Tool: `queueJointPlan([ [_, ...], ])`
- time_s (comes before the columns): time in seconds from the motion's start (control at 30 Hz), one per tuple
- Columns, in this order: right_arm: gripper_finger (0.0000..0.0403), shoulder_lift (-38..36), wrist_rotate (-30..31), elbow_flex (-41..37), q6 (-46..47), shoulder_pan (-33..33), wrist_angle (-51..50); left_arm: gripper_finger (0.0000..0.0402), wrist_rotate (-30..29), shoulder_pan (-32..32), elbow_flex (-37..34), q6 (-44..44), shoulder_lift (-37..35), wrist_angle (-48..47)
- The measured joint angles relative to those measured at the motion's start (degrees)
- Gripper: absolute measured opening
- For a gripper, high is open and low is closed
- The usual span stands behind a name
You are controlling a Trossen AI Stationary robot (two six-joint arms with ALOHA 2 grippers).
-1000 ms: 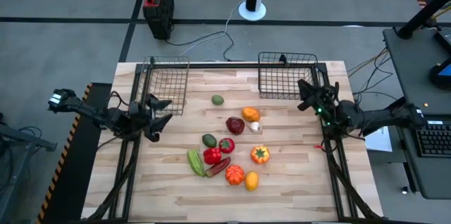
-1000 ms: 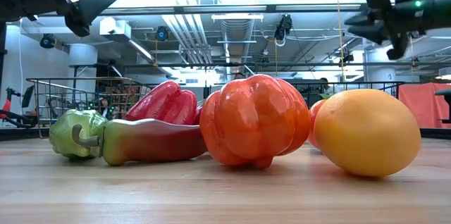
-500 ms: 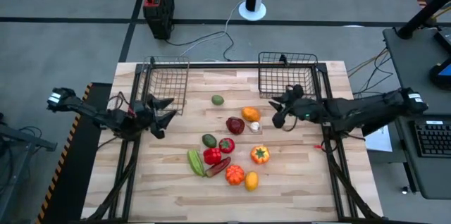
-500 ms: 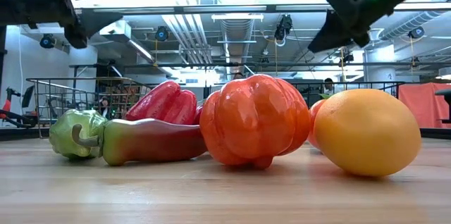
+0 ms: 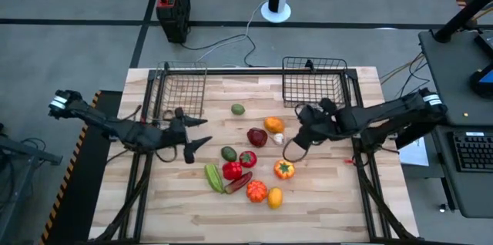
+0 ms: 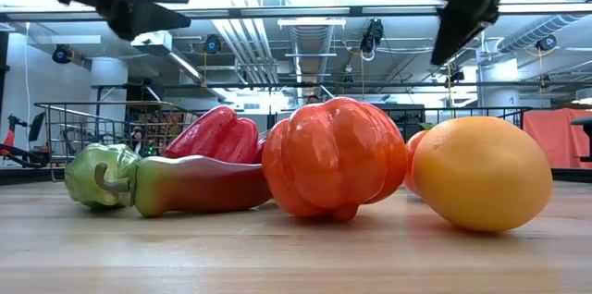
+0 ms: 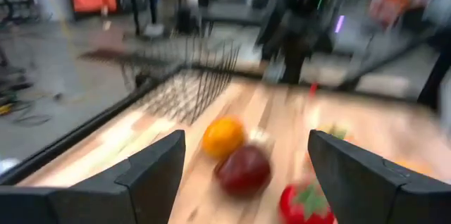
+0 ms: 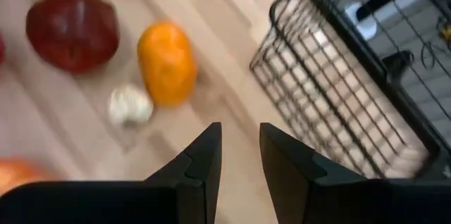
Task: Sort produce into baskets
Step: Put the garlic into the black wire basket
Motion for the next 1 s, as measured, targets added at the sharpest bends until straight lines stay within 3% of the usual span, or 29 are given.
queueJointPlan([
  [0.17,0.0091,2.5,-1.7,4.3,7.5,4.4,-10.7,0.0284,-0.2,0.0,8.9,-0.3,5.6,-15.4],
  [0.37,0.0091,2.3,-9.5,5.3,6.1,5.4,-12.2,0.0284,-0.2,0.0,10.8,0.0,9.6,-15.5],
  [0.57,0.0091,2.3,-9.9,5.2,1.7,5.4,-11.9,0.0284,-0.4,0.0,10.8,0.0,13.7,-12.7],
  [0.73,0.0091,2.3,-8.3,5.0,-1.2,5.4,-7.4,0.0284,-3.2,0.1,13.5,4.6,16.9,-12.4],
  [1.0,0.0091,2.3,-8.9,3.2,-20.9,5.3,11.1,0.0284,-3.1,0.1,16.2,11.4,21.1,-10.6],
])
